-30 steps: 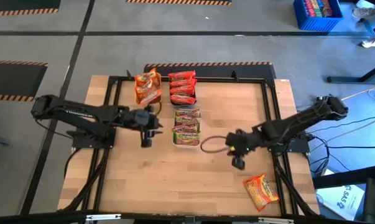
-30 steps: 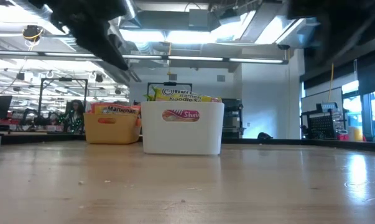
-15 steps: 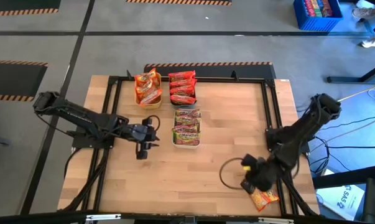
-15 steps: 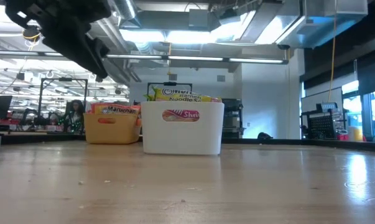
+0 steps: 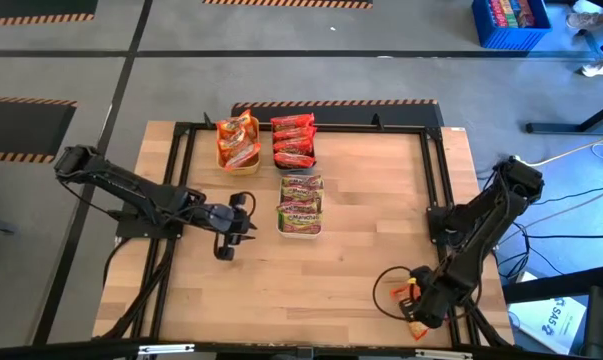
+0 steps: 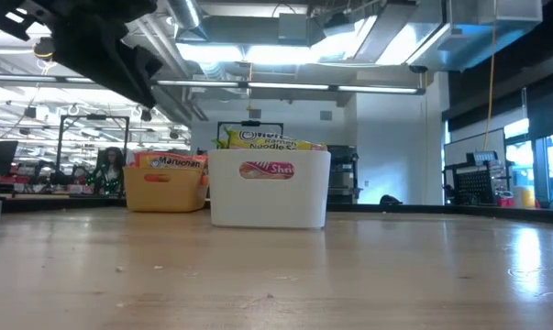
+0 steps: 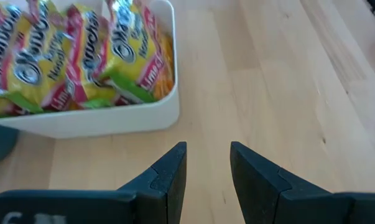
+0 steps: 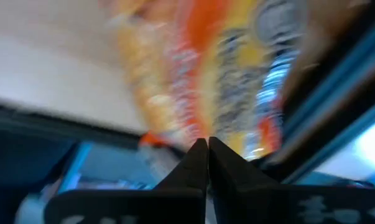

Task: Sort Maruchan noodles
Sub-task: Put the orange noodle pack into the yellow bin

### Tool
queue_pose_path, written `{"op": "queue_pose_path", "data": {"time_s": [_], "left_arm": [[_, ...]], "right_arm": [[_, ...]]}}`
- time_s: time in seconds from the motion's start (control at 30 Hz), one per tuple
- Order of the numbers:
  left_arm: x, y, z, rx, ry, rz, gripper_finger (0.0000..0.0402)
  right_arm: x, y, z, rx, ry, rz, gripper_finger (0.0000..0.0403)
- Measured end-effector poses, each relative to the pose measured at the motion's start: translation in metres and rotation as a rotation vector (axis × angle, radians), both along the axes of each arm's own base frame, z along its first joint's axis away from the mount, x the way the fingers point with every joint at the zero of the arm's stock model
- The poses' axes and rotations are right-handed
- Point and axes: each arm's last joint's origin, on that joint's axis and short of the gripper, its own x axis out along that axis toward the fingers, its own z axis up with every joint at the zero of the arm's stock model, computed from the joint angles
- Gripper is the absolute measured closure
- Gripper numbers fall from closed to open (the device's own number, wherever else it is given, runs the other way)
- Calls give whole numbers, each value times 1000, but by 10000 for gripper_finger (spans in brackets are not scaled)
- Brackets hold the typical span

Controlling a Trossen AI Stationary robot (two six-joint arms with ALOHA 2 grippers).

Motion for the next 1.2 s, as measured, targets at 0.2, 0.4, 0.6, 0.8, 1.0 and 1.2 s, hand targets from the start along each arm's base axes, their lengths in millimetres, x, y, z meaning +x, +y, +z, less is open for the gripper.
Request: {"op": "queue_pose_path", "data": {"time_s": [0.2, 0.4, 0.6, 0.8, 1.0, 1.2], "left_arm": [[1, 0, 1, 10, -21, -11, 285], [2, 0, 2, 6, -35, -11, 285], [2, 0, 2, 8, -33, -9, 285], [2, 0, 2, 15, -33, -2, 285], [2, 0, 2, 15, -32, -1, 285], [2, 0, 2, 14, -32, -1, 285]], "right_arm": [[-7, -10, -3, -99, 63, 36, 403], [7, -17, -7, -192, -125, 119, 403], [29, -20, -27, -207, -163, 306, 403], [73, -34, -45, -326, -415, 436, 403], [124, -50, -66, -336, -629, 547, 403], [172, -66, -73, -441, -854, 688, 403]]}}
